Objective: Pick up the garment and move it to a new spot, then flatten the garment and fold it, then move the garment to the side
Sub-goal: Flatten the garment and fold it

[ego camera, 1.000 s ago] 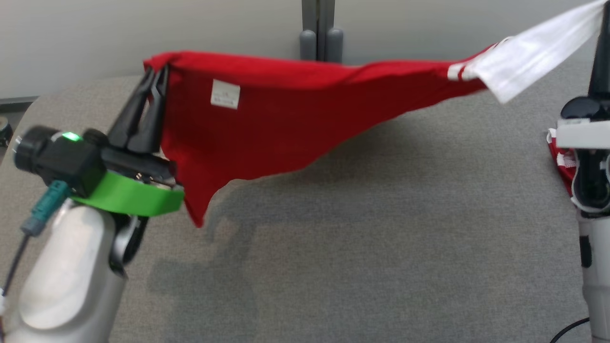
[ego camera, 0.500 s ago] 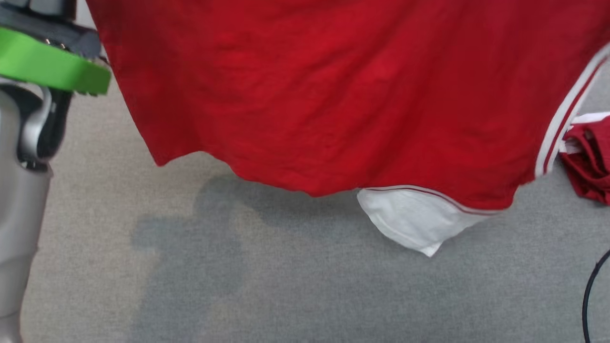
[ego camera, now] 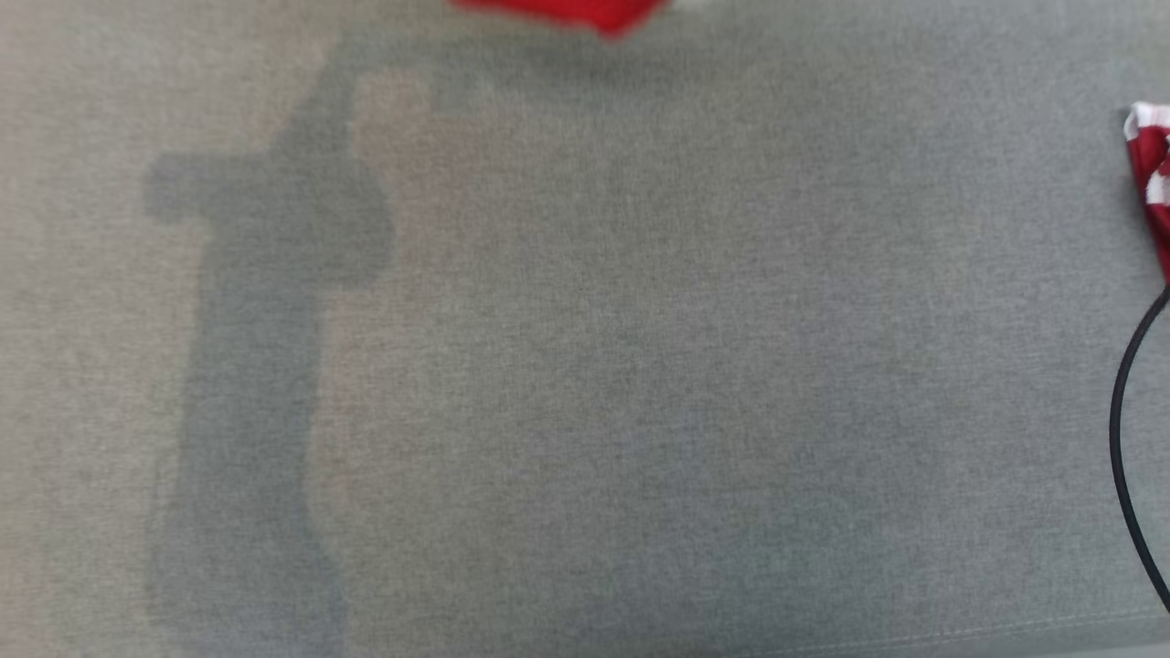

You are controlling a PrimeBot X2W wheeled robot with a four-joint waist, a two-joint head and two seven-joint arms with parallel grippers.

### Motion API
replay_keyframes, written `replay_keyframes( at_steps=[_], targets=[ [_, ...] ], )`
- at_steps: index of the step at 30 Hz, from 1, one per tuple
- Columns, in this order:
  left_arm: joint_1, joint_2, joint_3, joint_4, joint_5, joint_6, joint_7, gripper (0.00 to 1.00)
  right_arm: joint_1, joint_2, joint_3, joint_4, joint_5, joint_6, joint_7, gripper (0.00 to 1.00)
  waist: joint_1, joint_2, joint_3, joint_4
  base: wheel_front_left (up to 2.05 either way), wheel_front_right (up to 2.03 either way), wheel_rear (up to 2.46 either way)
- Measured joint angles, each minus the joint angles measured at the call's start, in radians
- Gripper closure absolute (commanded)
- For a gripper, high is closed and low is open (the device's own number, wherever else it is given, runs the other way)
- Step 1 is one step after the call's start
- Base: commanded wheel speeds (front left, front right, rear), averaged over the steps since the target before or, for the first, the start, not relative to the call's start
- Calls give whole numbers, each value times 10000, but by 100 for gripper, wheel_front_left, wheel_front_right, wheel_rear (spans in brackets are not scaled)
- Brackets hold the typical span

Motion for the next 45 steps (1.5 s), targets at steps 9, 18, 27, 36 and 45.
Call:
replay_keyframes(
  at_steps=[9, 18, 27, 36, 45],
  targets=[
    [1, -629, 957, -90, 320, 23, -100, 100, 437, 477, -566, -677, -102, 2, -8, 100, 1, 0, 1247, -219, 0, 0, 0],
    [4515, -2102, 2176, -159, 0, -65, -98, 100, 5083, 938, -238, -1356, 1369, 2, -6, 100, 1, 0, 1088, -311, 0, 0, 0],
    [7819, -2909, 2364, 125, -303, -67, -98, 100, 9371, 1333, 102, -1781, 2449, 0, -6, 100, -1, 0, 174, -429, 0, 0, 0],
    [10161, -3461, 3160, -462, -234, -69, -96, 100, 11752, 1605, 291, -1781, 2886, 2, -6, 100, -1, 0, -864, -562, 0, 0, 0],
    [12202, -3657, 2993, -1333, -25, -77, -96, 100, 13693, 1712, 119, -1856, 3127, 2, -6, 100, -1, 0, -1885, -507, 0, 0, 0]
  ],
)
